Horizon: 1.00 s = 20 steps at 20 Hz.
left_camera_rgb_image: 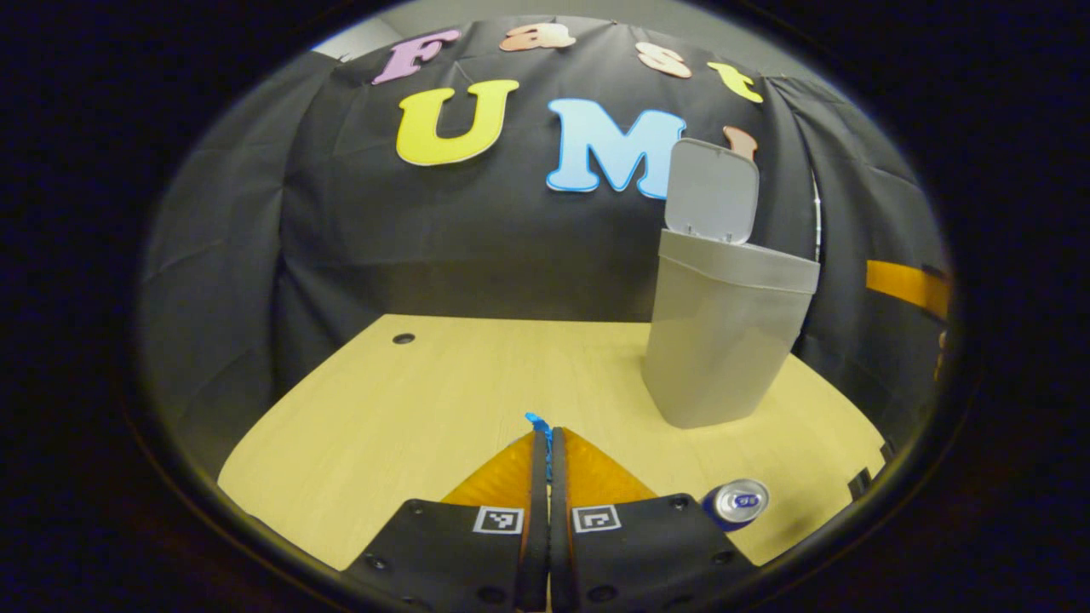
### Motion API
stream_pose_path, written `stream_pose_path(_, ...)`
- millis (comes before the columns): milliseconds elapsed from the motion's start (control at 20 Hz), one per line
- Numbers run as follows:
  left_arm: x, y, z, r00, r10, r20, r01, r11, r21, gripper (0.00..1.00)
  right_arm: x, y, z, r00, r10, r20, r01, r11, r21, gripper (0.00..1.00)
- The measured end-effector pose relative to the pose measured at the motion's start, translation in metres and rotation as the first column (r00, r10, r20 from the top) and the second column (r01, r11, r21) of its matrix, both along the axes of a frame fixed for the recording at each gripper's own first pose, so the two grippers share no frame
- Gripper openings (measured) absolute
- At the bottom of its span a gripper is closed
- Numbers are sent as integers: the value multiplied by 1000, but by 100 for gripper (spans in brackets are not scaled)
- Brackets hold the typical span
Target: Press the lid of the desktop garbage bin to open it, pick up the crumpled paper on the desktop and throw it into the bin, then pick up the pop can on the desktop and drop it into the bin, and finally close the garbage bin lid.
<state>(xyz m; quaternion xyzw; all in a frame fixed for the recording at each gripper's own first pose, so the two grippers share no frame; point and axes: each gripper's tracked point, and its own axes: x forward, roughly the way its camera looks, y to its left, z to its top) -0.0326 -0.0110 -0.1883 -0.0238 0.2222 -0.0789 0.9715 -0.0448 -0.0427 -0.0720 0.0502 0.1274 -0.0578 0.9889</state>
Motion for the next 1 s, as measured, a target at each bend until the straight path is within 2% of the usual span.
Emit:
stream_pose_path(150, 12, -19, 28, 999, -19, 44, 19, 1000, -16, 7, -1, -1, -1, 1000, 3, 3, -3, 1000, 3, 77)
stream_pose_path(600, 51, -90, 91, 979, -114, 170, 128, 989, -77, 9, -1, -12, -12, 1000, -20, -7, 20, 1000, 21, 77)
stream_pose_path(700, 60, -107, 105, 970, -139, 199, 158, 984, -79, 7, 1, -14, -13, 1000, -24, -5, 25, 999, 20, 77)
stream_pose_path(1000, 83, -156, 141, 934, -203, 295, 233, 970, -71, 9, 6, -22, -14, 999, -36, -2, 36, 999, 20, 77)
